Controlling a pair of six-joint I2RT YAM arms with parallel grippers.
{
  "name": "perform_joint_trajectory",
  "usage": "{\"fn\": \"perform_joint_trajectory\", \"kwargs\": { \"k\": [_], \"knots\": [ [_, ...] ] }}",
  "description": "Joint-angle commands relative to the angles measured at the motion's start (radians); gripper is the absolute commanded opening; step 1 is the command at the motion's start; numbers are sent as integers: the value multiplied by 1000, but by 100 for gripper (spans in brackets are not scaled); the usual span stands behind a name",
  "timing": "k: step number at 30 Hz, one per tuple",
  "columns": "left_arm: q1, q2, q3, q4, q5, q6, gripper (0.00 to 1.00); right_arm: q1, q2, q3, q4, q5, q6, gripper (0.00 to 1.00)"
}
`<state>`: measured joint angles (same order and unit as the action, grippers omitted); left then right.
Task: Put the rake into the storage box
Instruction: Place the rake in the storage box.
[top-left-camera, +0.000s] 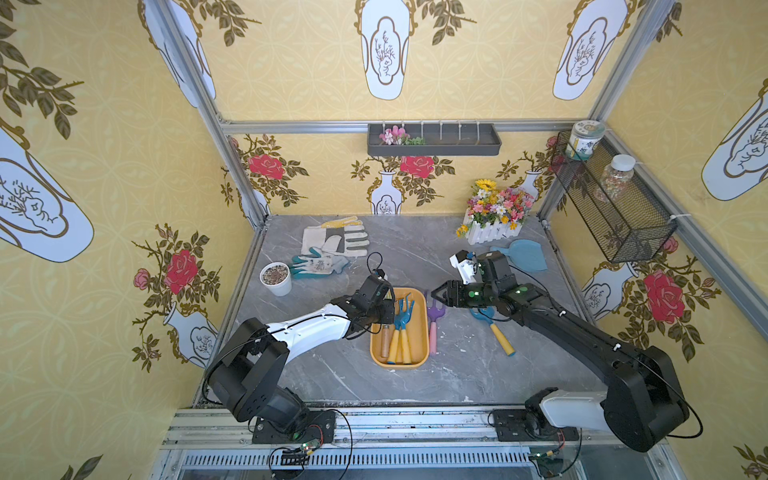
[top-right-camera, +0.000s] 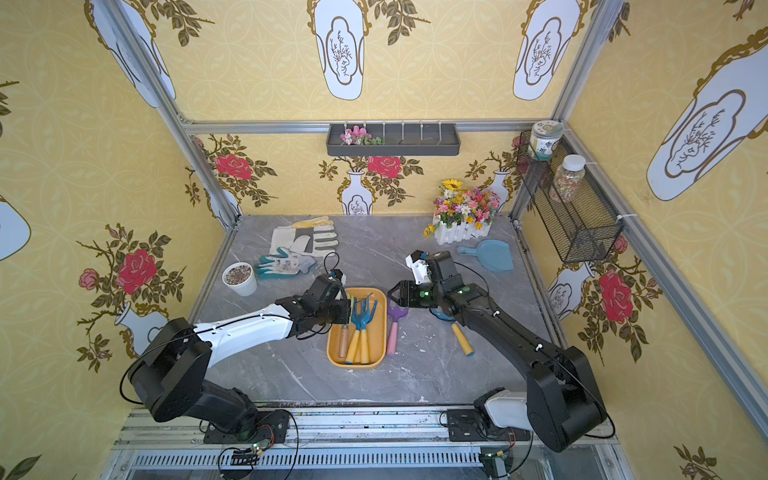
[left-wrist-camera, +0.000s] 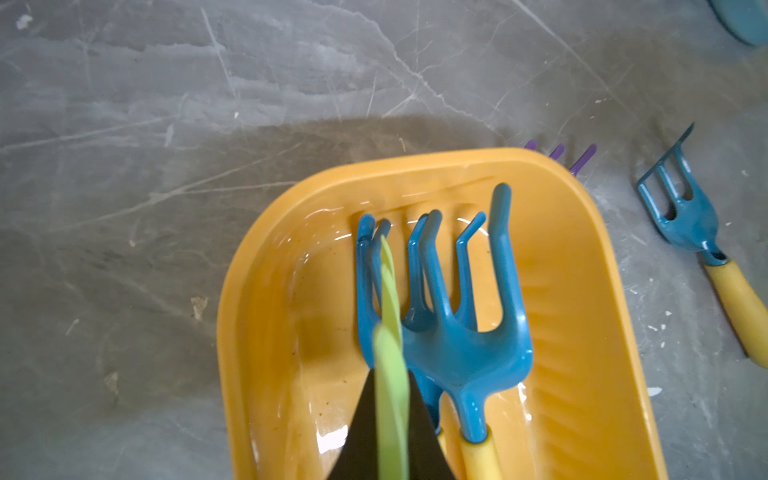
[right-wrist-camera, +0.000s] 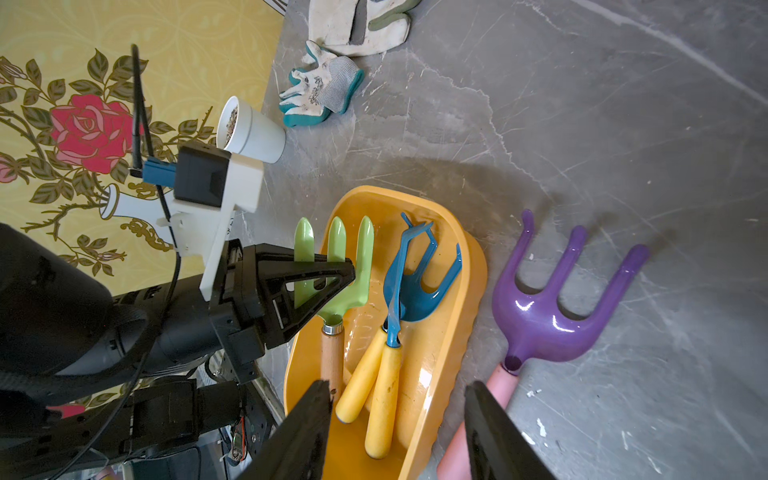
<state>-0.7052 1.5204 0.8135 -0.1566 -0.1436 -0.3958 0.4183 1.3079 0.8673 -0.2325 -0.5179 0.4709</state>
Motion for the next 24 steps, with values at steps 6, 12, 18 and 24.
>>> {"fn": "perform_joint_trajectory", "kwargs": {
  "k": [6, 12, 18, 24],
  "knots": [
    [2, 21, -30, 9, -2, -9, 20, -1, -15, -16, 31, 17, -3, 55],
    [2, -1, -9, 20, -16, -20, 59, 1, 2, -22, 36, 24, 0, 56],
    [1, -40, 84, 14, -77, -38, 64, 7, 27, -46, 21, 69, -7, 56],
    [0, -71, 186, 17, -179, -65, 65, 78, 75, -52, -30, 142, -16, 56]
  ]
}}
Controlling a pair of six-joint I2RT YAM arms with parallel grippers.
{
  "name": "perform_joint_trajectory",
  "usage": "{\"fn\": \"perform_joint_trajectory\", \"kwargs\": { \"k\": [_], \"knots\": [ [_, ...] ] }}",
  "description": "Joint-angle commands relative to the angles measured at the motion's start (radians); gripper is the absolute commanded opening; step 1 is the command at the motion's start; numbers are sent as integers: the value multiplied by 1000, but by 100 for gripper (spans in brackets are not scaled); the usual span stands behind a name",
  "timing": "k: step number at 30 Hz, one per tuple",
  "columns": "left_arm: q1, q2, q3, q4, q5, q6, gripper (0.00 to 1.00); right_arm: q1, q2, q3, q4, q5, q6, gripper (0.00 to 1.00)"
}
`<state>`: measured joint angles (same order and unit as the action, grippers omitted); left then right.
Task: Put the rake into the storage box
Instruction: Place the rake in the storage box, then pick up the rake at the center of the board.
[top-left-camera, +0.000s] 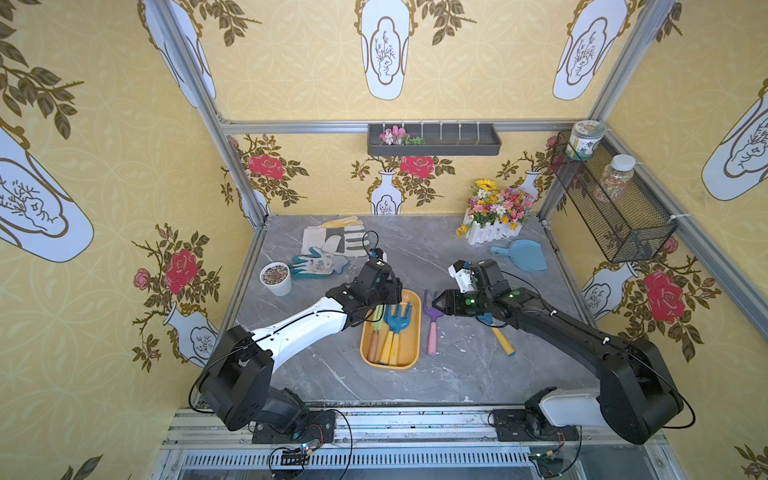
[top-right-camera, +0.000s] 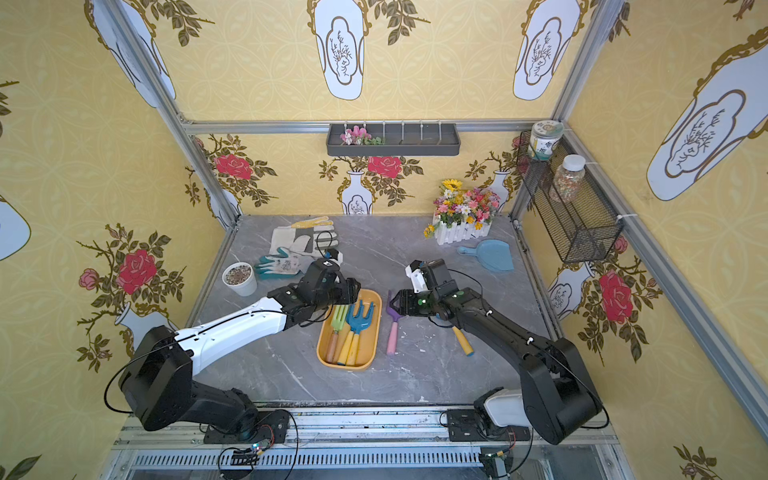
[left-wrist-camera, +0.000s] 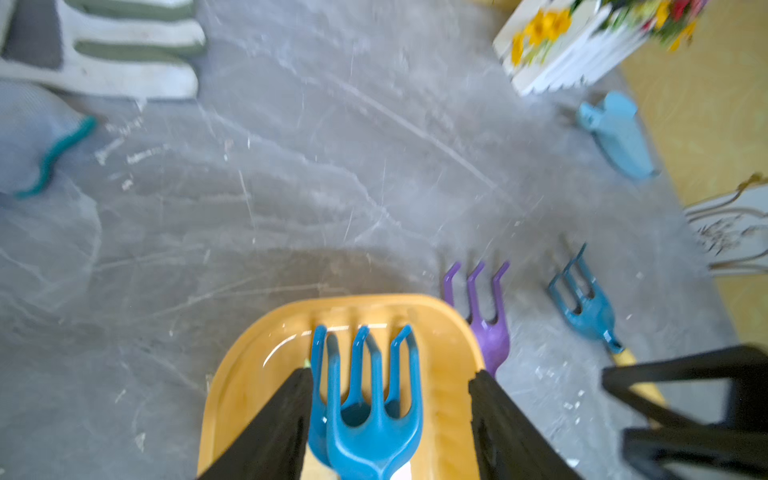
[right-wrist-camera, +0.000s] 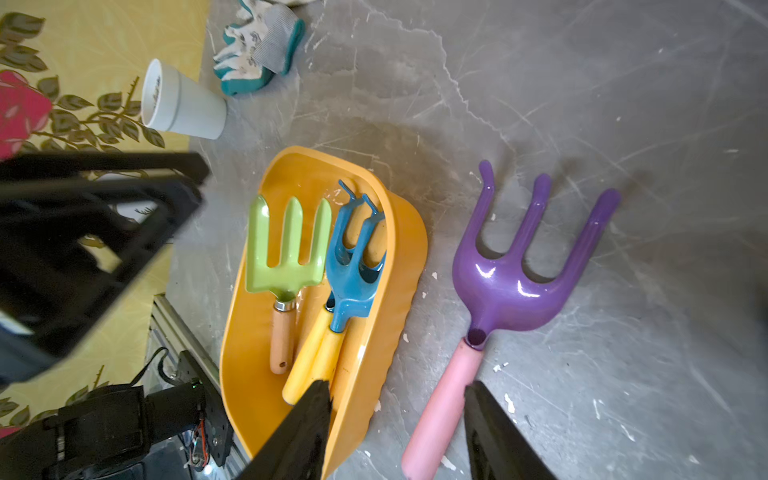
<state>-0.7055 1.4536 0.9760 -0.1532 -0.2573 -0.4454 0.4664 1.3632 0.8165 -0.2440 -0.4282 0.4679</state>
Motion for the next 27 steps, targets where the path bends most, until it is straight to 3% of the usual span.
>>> {"fn": "perform_joint_trajectory", "kwargs": {
  "k": [1, 8, 18, 27],
  "knots": [
    [0, -3, 36, 18, -74, -14, 65, 51, 36, 3, -31, 67, -17, 56],
    [0, 37, 72, 45, -54, -9, 65, 110, 122, 10, -55, 150, -40, 56],
    [0, 35, 57, 59, -36, -43, 65, 154, 228, 26, -38, 170, -51, 56],
    [0, 38, 30, 81, -30, -86, 65, 229, 258, 47, -94, 297, -69, 54]
  ]
}}
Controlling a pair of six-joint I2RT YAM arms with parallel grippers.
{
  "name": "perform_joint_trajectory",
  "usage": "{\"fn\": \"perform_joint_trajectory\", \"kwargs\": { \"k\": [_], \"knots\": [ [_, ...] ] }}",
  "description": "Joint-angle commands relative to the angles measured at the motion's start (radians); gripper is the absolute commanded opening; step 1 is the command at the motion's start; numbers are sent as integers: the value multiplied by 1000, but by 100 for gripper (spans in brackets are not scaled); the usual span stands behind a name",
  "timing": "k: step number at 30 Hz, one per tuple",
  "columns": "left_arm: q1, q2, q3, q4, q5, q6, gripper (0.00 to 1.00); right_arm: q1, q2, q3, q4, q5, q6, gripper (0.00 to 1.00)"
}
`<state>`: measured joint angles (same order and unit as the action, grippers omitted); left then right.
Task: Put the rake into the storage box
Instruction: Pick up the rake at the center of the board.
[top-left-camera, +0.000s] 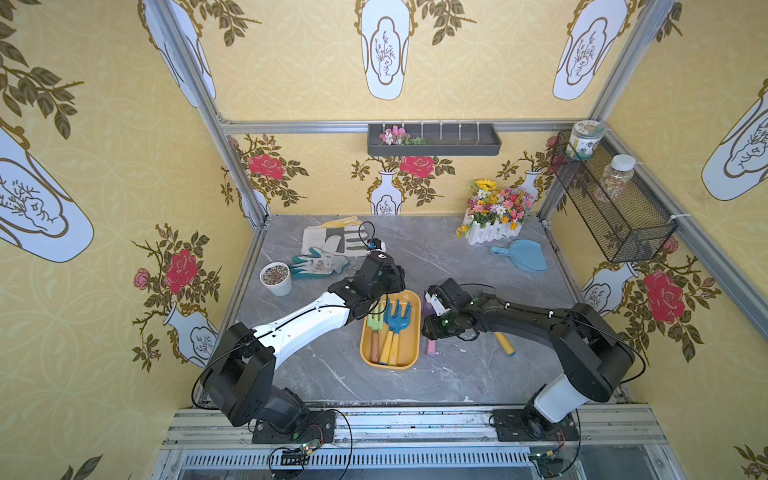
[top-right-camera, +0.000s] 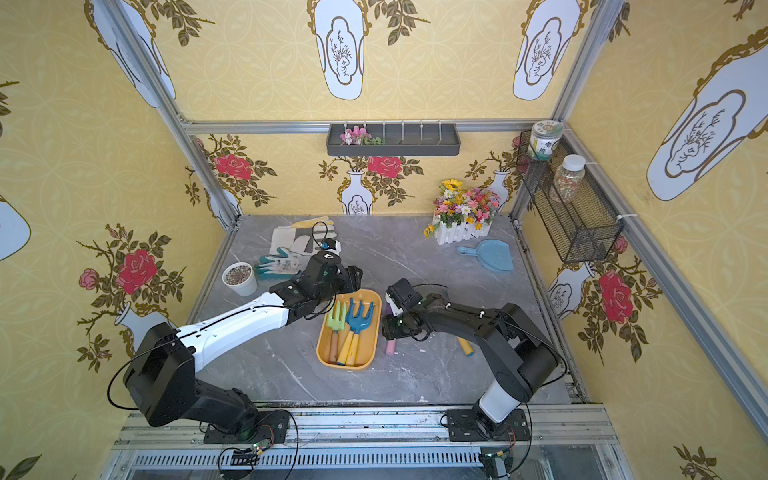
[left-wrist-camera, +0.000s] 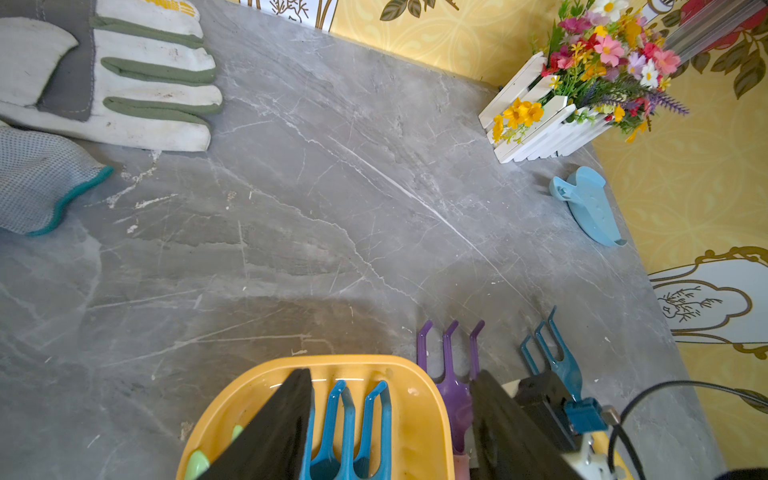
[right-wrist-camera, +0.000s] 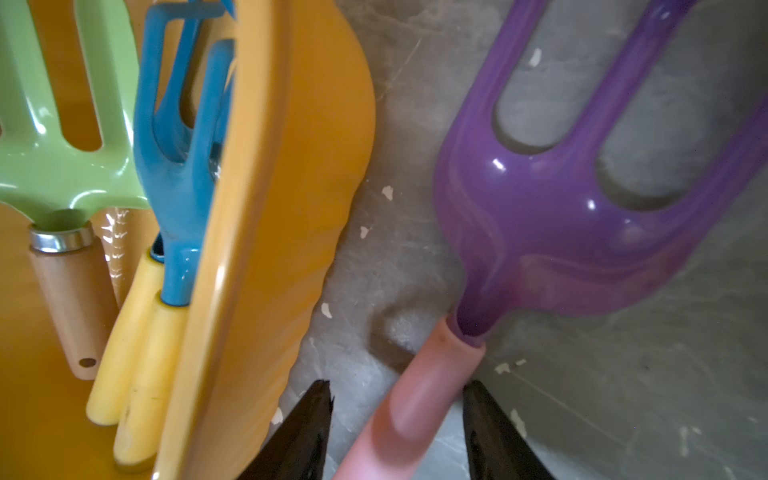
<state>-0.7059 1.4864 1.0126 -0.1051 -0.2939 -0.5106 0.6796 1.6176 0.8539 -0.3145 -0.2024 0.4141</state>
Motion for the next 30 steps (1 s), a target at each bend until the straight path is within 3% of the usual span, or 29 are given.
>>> {"fn": "perform_joint_trajectory", "kwargs": {
  "k": [1, 9, 19, 23, 25, 30],
  "knots": [
    [0, 7, -6, 33, 7, -20, 65, 22, 4, 11, -29, 84, -15, 53],
    [0, 15, 10, 35, 4, 2, 65, 54, 27, 31, -105, 199, -19, 46],
    [0, 54, 48, 38, 19, 11, 65, 21, 20, 21, -199, 320, 9, 44],
    [0, 64, 60, 38, 28, 9, 65, -79, -1, -2, -177, 242, 17, 36],
    [0, 64, 61, 38, 29, 7, 65, -119, -24, -28, -134, 178, 18, 24],
    [0, 64, 62, 38, 36, 9, 65, -164, -57, -73, -53, 33, 25, 12]
  ]
}}
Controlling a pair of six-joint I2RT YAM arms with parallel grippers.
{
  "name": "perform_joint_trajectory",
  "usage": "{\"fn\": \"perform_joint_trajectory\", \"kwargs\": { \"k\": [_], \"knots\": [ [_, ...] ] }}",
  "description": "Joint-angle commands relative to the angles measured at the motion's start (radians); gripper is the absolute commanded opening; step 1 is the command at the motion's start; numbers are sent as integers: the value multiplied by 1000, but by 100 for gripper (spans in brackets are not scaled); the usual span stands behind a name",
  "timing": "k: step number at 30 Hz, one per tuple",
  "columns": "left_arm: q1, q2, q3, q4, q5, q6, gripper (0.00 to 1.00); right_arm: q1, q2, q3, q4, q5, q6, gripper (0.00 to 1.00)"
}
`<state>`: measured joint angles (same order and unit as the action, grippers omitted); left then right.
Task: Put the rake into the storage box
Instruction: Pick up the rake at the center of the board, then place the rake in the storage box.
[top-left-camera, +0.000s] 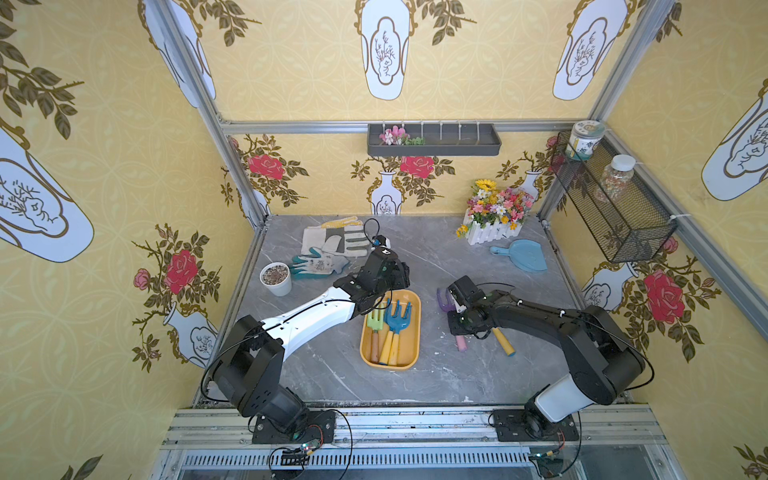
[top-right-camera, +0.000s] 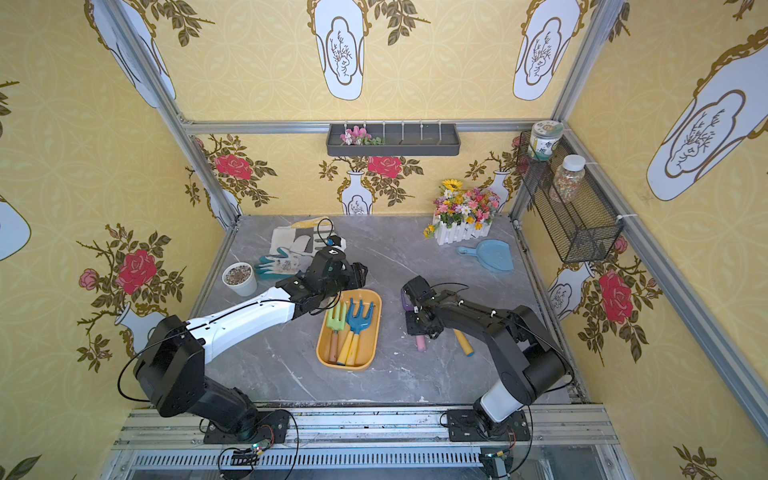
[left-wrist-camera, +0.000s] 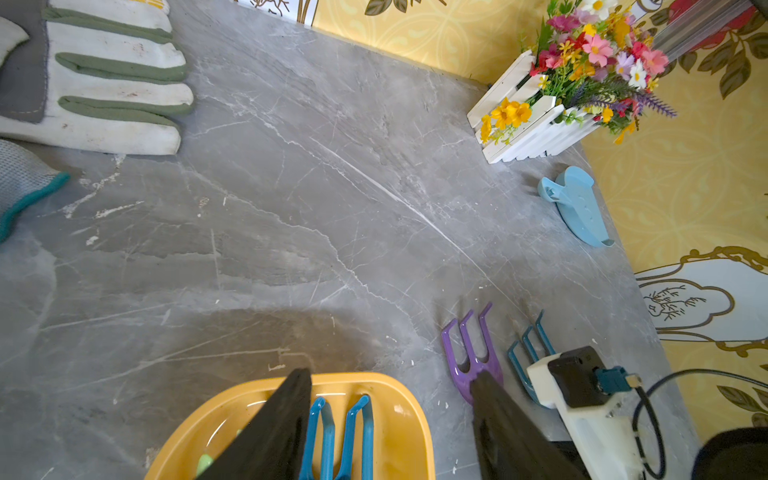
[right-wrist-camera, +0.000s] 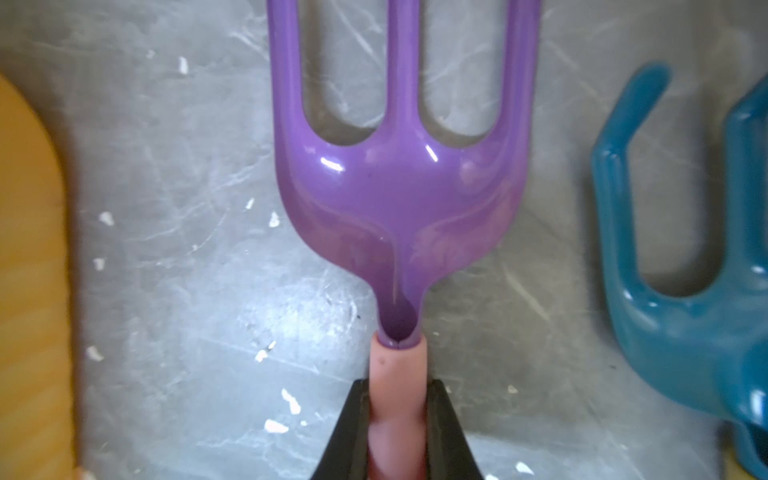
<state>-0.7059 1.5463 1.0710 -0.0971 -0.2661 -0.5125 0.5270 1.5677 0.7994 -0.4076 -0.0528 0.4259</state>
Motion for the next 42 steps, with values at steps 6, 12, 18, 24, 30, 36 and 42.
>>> {"fn": "perform_joint_trajectory", "kwargs": {
  "k": [6, 12, 18, 24, 30, 36, 42],
  "knots": [
    [0, -6, -5, 33, 34, 8, 66, -76, -35, -38, 117, -255, 35, 5],
    [0, -18, -25, 91, 155, 13, 68, -224, -133, -48, 248, -539, 84, 5],
    [2, -3, -15, 209, 363, 11, 69, -265, -215, -43, 366, -721, 123, 8],
    [2, 44, 14, 274, 565, 15, 68, -265, -251, -43, 426, -774, 154, 9],
    [1, 57, 16, 289, 592, 14, 68, -268, -261, -59, 527, -828, 220, 9],
    [2, 70, 24, 290, 604, 11, 63, -269, -268, -82, 650, -898, 291, 9],
    [2, 78, 21, 304, 613, 0, 60, -270, -262, -129, 878, -975, 436, 9]
  ]
}}
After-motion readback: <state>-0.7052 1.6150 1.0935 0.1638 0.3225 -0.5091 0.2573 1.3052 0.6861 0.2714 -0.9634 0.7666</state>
